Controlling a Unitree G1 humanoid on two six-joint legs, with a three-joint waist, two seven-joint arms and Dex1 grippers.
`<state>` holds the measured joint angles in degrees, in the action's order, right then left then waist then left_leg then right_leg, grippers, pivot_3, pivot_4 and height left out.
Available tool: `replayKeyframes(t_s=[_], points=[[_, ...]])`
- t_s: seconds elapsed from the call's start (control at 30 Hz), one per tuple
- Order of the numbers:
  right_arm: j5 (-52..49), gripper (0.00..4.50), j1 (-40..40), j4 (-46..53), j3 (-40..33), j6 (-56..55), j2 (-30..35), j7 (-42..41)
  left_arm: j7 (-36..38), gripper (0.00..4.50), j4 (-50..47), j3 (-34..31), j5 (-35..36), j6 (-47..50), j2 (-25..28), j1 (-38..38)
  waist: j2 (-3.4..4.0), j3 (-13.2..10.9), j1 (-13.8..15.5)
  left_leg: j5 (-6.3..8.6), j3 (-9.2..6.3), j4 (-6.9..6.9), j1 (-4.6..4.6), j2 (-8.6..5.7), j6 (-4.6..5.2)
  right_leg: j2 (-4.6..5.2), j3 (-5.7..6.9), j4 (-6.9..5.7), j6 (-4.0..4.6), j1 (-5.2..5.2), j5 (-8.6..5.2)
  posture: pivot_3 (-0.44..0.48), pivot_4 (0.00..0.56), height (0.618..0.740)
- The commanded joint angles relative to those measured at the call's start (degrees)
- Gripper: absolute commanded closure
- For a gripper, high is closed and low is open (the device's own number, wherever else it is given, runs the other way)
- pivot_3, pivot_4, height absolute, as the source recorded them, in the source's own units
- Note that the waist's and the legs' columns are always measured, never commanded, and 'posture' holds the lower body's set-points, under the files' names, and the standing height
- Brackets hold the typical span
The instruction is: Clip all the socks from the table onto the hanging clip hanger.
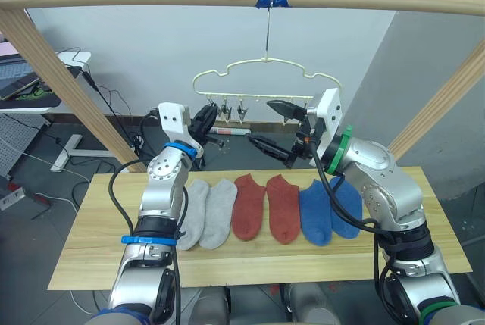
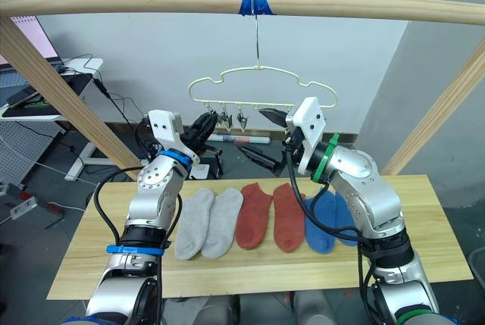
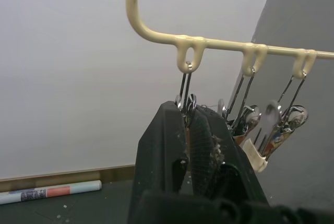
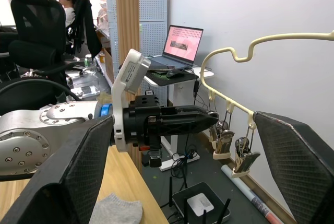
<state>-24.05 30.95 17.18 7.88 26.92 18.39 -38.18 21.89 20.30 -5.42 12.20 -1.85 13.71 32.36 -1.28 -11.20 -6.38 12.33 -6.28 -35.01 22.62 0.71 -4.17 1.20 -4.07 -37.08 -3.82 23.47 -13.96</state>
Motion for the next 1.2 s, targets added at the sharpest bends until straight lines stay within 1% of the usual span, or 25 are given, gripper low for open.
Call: replayKeyframes(t_s=[0.03, 0.07, 0.17, 0.27, 0.4, 0.5, 0.57, 0.63, 0.8, 0.87, 0.9, 0.93, 1.03, 1.2], points=[[-0.11, 0.00, -1.08, 1.67, -1.89, 0.10, 1.09, 0.65, 0.30, 4.43, -2.76, -0.34, -0.43, -0.19, 1.13, 1.03, 0.00, 0.00, -0.03, 0.00, 0.00, 0.00, 0.00, 0.00, 0.00, 0.00, 0.00, 0.00, 0.00, 0.00, 0.00, -0.141, 0.176, 0.740], [0.27, 0.00, -2.14, 1.56, -2.16, 0.13, 1.73, 0.77, 0.36, 4.43, -3.52, -0.21, -0.55, 0.50, 1.47, 0.82, -0.01, 0.00, 0.02, 0.00, 0.00, 0.00, 0.00, 0.00, 0.00, 0.00, 0.00, 0.00, 0.00, 0.00, 0.00, -0.136, 0.177, 0.740], [6.19, 0.00, -8.46, -1.53, -1.47, 0.79, 7.79, 2.07, 1.85, 4.43, -7.49, -0.07, 0.02, 4.97, 4.03, -0.78, -0.02, 0.01, 0.30, 0.00, -0.05, 0.00, 0.06, -0.01, 0.00, 0.00, 0.03, 0.03, 0.02, -0.01, 0.01, -0.130, 0.180, 0.740], [9.69, 0.00, -13.65, -5.83, -2.05, 2.77, 12.89, 3.18, 4.10, 4.43, -12.67, -0.64, 2.48, 12.27, 7.47, -2.90, -0.01, 0.00, 0.30, 0.00, 0.00, 0.00, 0.08, -0.05, 0.00, 0.06, 0.01, 0.05, 0.07, 0.00, 0.04, -0.127, 0.183, 0.740], [13.31, 0.00, -16.12, -13.16, -2.58, 1.34, 16.18, 3.98, 6.81, 4.43, -18.61, -1.37, 5.13, 19.90, 11.50, -5.42, 0.00, -0.01, -0.06, 0.00, 0.04, 0.00, -0.02, -0.03, 0.00, 0.03, -0.03, -0.02, -0.03, 0.01, -0.02, -0.126, 0.181, 0.740], [15.09, 0.00, -16.02, -16.77, -2.61, -0.21, 16.54, 4.06, 7.86, 4.43, -20.81, -1.34, 6.03, 22.82, 12.77, -6.31, -0.01, -0.02, -0.24, -0.02, 0.06, -0.01, -0.13, -0.01, 0.03, -0.02, -0.05, -0.13, 0.00, -0.01, 0.02, -0.124, 0.181, 0.740], [17.10, 0.00, -14.22, -23.89, -2.27, -1.82, 16.18, 4.80, 9.12, 4.43, -23.17, -1.40, 7.03, 25.42, 13.81, -7.64, -0.01, -0.01, -0.28, -0.04, 0.06, -0.02, -0.20, 0.01, 0.05, -0.06, -0.05, -0.14, 0.00, -0.07, 0.04, -0.115, 0.178, 0.740], [20.21, 0.00, -10.85, -32.52, -0.14, -4.60, 16.02, 4.33, 9.48, 4.43, -25.02, -1.68, 7.57, 26.87, 14.24, -9.24, -0.01, -0.02, -0.38, -0.05, 0.09, -0.04, -0.23, 0.02, 0.05, -0.05, -0.07, -0.12, -0.01, -0.12, 0.05, -0.110, 0.177, 0.740], [22.50, 0.00, -6.30, -45.44, 0.07, -8.05, 14.82, 3.50, 8.42, 4.43, -27.96, -2.44, 8.13, 28.89, 14.29, -10.94, -0.03, -0.03, -0.19, -0.04, 0.12, -0.06, -0.23, 0.02, 0.05, -0.05, -0.11, -0.07, -0.03, -0.15, 0.07, -0.090, 0.181, 0.740], [23.24, 0.00, -5.57, -48.71, 0.21, -9.33, 14.67, 3.01, 8.31, 4.43, -28.83, -2.68, 8.25, 29.42, 14.36, -11.56, -0.03, -0.03, -0.12, -0.04, 0.12, -0.05, -0.22, 0.01, 0.05, -0.04, -0.11, -0.04, -0.03, -0.15, 0.07, -0.090, 0.181, 0.740], [23.38, 0.00, -5.23, -50.04, 0.04, -10.09, 14.51, 2.72, 8.16, 4.43, -29.27, -2.86, 8.26, 29.72, 14.43, -11.98, -0.03, -0.04, -0.06, -0.04, 0.12, -0.05, -0.21, 0.01, 0.05, -0.04, -0.11, -0.02, -0.03, -0.15, 0.07, -0.068, 0.189, 0.740], [23.03, 0.00, -4.87, -51.15, -0.47, -9.93, 14.10, 2.38, 8.05, 4.43, -29.65, -3.07, 8.24, 29.97, 14.57, -12.43, -0.03, -0.05, -0.06, -0.04, 0.12, -0.04, -0.20, 0.01, 0.05, -0.04, -0.11, -0.01, -0.03, -0.15, 0.07, -0.065, 0.190, 0.740], [22.48, 0.00, -4.14, -53.05, -1.39, -9.72, 13.36, 1.89, 7.88, 4.43, -30.22, -3.35, 8.22, 30.41, 14.76, -12.99, -0.03, -0.06, -0.10, -0.04, 0.14, -0.05, -0.22, 0.01, 0.05, -0.04, -0.13, -0.04, -0.03, -0.15, 0.07, -0.060, 0.192, 0.740], [24.30, 0.00, -3.14, -57.55, 0.09, -12.02, 12.87, 0.29, 7.27, 4.43, -31.46, -3.66, 8.45, 31.38, 14.82, -13.27, -0.02, -0.07, -0.05, -0.04, 0.13, -0.06, -0.30, 0.01, 0.05, -0.04, -0.12, -0.11, -0.03, -0.19, 0.08, -0.045, 0.193, 0.740]])
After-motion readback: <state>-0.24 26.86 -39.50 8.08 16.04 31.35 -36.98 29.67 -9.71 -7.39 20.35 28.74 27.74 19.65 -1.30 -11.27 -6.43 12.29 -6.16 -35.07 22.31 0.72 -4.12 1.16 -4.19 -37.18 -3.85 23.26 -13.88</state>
